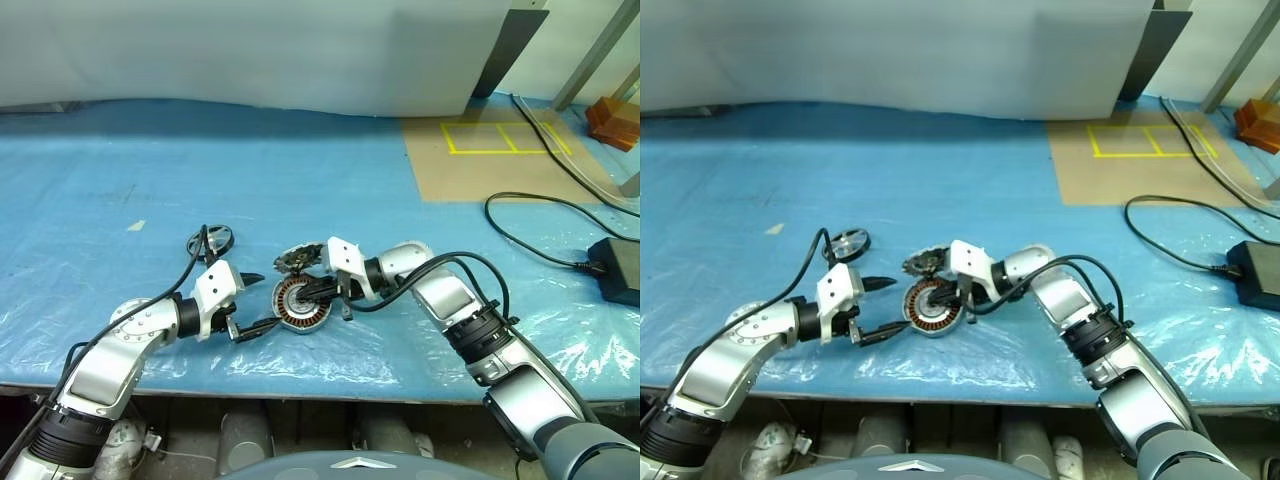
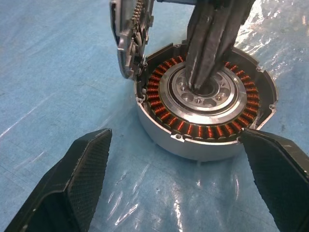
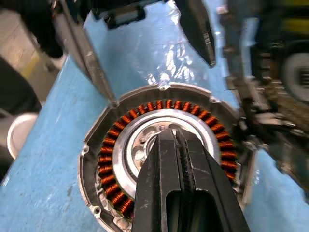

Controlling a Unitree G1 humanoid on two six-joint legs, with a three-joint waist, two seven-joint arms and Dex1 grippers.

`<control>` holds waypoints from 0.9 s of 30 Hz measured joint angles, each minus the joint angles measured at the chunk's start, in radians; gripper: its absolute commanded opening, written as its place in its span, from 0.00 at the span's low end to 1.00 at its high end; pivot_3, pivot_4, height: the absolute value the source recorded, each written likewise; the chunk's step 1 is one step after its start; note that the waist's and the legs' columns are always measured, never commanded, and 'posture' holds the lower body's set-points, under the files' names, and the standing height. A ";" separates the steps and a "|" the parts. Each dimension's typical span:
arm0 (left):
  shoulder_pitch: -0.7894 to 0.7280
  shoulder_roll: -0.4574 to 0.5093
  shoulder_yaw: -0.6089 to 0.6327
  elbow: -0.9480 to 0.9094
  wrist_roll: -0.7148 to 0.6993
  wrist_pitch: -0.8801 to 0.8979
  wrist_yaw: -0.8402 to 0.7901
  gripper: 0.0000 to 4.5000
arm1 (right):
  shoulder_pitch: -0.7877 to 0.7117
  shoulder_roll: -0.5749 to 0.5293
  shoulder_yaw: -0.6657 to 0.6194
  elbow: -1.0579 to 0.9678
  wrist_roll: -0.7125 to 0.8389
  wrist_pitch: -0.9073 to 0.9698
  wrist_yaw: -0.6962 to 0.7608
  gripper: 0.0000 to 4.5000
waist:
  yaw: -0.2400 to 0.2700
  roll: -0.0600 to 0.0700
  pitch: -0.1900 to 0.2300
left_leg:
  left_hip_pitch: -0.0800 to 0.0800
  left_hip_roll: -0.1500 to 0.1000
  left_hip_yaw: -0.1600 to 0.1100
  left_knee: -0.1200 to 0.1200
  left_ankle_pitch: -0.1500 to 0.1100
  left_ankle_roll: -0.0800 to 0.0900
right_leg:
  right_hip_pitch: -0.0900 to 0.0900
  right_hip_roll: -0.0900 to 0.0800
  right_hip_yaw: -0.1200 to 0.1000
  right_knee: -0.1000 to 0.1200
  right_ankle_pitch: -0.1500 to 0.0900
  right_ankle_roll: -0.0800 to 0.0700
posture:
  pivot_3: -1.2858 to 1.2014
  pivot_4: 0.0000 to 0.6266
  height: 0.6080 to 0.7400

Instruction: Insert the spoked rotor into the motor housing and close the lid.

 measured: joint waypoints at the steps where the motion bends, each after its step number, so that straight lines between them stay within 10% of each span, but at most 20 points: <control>1: 0.000 0.000 0.000 0.000 0.000 0.000 0.000 1.00 | -0.002 0.007 -0.020 -0.004 0.024 0.030 0.002 0.00 | 0.000 0.000 0.000 | 0.000 0.000 0.000 0.000 0.000 0.000 | 0.000 0.000 0.000 0.000 0.000 0.001 | 0.52 0.24 1.00; 16: -0.059 0.042 0.151 0.014 -0.063 0.085 0.042 1.00 | 0.054 -0.147 -0.107 -0.147 0.087 0.168 0.019 0.00 | 0.016 0.000 0.000 | -0.001 0.000 0.000 -0.001 0.000 0.000 | 0.000 0.000 0.000 -0.001 0.002 0.003 | 0.52 0.24 1.00; 27: -0.493 0.190 0.122 0.521 0.075 -0.030 -0.087 1.00 | 0.169 -0.169 -0.265 -0.262 0.144 0.262 -0.169 0.00 | 0.034 -0.001 0.000 | 0.000 -0.001 0.000 0.000 0.000 0.000 | 0.000 0.000 0.000 0.000 0.002 0.003 | 0.52 0.24 1.00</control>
